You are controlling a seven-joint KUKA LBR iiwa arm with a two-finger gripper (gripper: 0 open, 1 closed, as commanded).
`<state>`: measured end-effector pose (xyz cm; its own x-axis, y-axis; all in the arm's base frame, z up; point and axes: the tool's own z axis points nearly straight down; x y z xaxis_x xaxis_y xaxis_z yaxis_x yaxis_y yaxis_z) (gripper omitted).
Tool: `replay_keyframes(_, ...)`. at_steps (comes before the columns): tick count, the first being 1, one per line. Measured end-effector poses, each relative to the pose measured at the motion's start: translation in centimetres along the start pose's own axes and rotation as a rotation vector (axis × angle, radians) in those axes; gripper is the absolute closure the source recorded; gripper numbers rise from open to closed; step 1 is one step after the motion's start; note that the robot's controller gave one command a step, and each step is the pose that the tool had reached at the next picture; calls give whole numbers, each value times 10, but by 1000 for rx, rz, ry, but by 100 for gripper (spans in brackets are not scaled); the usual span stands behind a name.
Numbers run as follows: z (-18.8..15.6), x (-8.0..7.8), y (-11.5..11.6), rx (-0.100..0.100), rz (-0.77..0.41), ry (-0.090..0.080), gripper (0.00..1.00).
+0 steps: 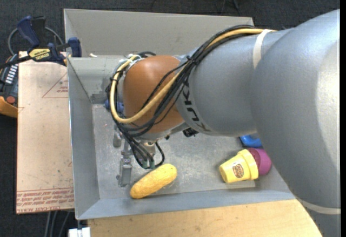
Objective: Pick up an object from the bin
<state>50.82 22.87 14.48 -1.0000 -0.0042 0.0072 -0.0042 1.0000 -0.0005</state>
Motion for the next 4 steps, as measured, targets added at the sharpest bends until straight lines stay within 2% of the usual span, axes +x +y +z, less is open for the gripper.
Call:
replay_keyframes(1,-5,-2,-1,-1,5,-6,0)
replay_keyframes(2,71,21,-72,-3,-453,-30,0)
replay_keyframes(3,22,12,-53,-2,-427,-12,0)
replay_keyframes(4,71,19,-72,-4,-449,-38,0)
